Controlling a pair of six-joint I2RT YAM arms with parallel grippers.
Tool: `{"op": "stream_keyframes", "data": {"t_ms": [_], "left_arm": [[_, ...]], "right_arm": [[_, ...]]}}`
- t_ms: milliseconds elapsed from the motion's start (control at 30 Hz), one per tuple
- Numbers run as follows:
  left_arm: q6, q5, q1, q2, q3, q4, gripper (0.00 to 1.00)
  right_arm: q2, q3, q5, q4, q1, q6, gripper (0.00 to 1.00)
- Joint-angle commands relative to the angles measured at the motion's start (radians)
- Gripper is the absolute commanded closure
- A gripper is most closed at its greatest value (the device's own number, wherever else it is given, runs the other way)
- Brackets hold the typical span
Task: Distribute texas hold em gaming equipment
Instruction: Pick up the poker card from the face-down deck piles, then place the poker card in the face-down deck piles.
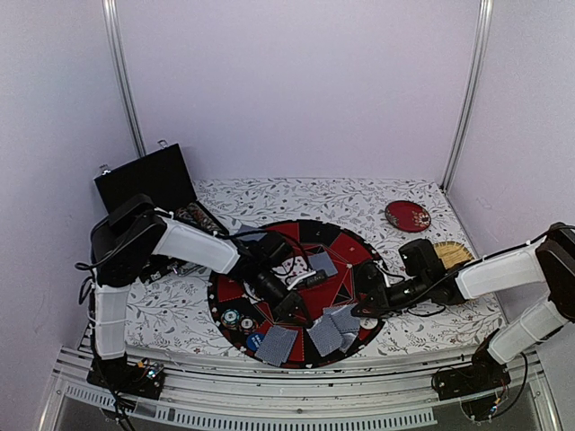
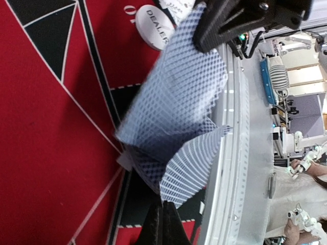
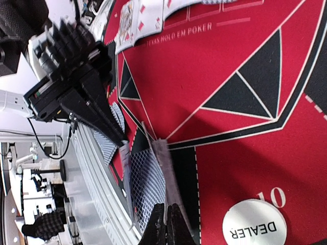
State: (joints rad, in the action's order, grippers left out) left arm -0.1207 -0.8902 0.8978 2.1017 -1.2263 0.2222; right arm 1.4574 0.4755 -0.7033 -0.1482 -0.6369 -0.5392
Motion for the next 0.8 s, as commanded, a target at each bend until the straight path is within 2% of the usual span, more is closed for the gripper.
{"op": "stream_keyframes", "data": {"t_ms": [0, 133, 400, 600, 767], "left_arm": [[-0.014, -0.039, -0.010, -0.090, 0.037, -0.017, 1.00], [-0.018, -0.063, -0.014, -0.157, 0.057, -0.029, 1.00], [-0.126, -0.123, -0.054, -0.303, 0.155, -0.192, 1.00], [-0.219, -0.067, -0.077, -0.375, 0.202, -0.291, 1.00], [-0.265, -0.020, -0.100, -0.382, 0.225, -0.336, 1.00]], "right_arm": [[-0.067, -0.018, 0.055, 0.004, -0.012, -0.044, 0.98], [-0.096, -0.025, 0.104, 0.005, -0.036, -0.096, 0.98], [-0.181, -0.068, 0.232, -0.016, -0.126, -0.262, 0.98], [-0.279, -0.160, 0.361, -0.101, -0.193, -0.454, 0.98], [-0.293, -0.190, 0.458, -0.168, -0.256, -0.564, 0.98]]}}
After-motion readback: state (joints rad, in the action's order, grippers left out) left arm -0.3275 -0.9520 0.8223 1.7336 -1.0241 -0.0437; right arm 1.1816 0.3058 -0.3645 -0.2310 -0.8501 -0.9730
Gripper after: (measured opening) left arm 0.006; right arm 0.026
